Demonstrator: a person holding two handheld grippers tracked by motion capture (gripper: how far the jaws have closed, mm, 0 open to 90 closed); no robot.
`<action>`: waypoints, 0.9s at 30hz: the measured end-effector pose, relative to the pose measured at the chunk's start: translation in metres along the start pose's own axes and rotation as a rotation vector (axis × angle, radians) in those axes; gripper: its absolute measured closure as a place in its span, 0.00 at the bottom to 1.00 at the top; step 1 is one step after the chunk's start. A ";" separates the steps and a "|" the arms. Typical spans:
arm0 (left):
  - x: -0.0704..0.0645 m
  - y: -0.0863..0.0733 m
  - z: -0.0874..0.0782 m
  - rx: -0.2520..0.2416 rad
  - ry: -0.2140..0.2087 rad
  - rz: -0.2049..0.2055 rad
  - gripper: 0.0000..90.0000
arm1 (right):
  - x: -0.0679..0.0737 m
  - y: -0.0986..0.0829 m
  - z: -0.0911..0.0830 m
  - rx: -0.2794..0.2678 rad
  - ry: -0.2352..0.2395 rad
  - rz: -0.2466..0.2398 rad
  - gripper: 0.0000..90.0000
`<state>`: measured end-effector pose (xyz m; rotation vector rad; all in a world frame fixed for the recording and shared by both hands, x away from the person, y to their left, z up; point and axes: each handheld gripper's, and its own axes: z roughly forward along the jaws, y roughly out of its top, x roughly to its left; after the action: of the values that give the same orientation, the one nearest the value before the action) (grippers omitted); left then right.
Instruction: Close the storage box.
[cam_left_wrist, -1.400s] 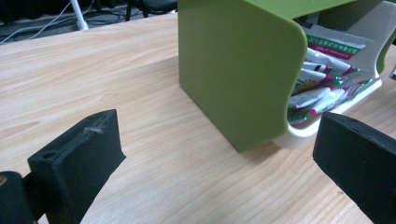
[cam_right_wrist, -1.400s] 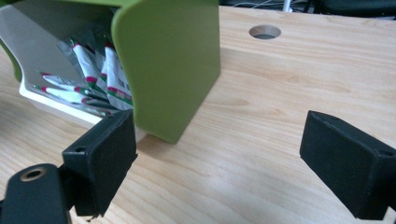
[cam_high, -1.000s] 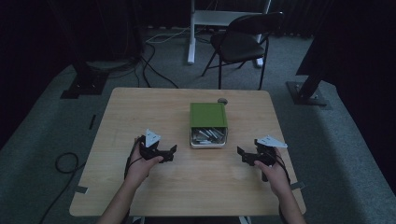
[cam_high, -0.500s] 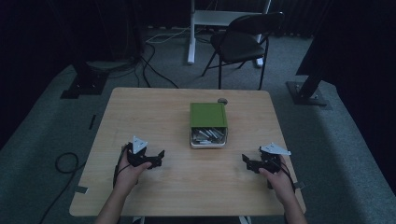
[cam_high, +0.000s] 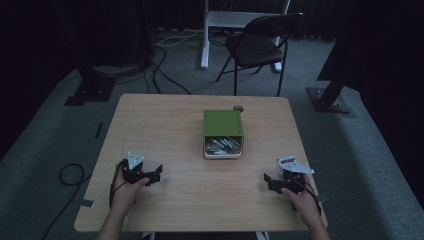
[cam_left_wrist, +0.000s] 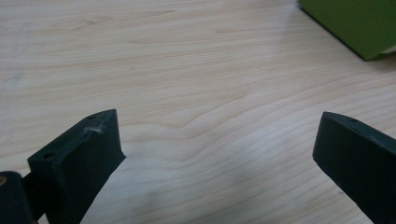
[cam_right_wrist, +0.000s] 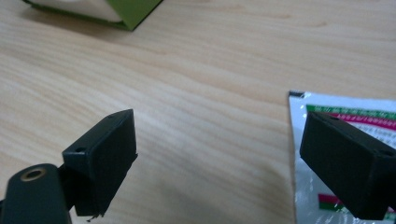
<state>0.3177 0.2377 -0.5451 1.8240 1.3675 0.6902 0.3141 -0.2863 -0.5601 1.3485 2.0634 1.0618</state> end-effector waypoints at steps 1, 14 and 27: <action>0.002 -0.001 -0.001 0.004 0.003 0.001 0.02 | 0.000 -0.001 0.000 0.004 -0.004 -0.001 0.12; 0.025 -0.019 -0.010 0.079 0.089 -0.069 0.02 | -0.001 -0.006 -0.001 0.051 -0.016 -0.020 0.12; 0.045 -0.031 -0.023 0.126 0.213 -0.142 0.02 | 0.001 -0.006 0.003 0.108 0.017 -0.053 0.14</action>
<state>0.2953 0.2912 -0.5580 1.7677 1.6971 0.7545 0.3128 -0.2853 -0.5667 1.3320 2.1850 0.9549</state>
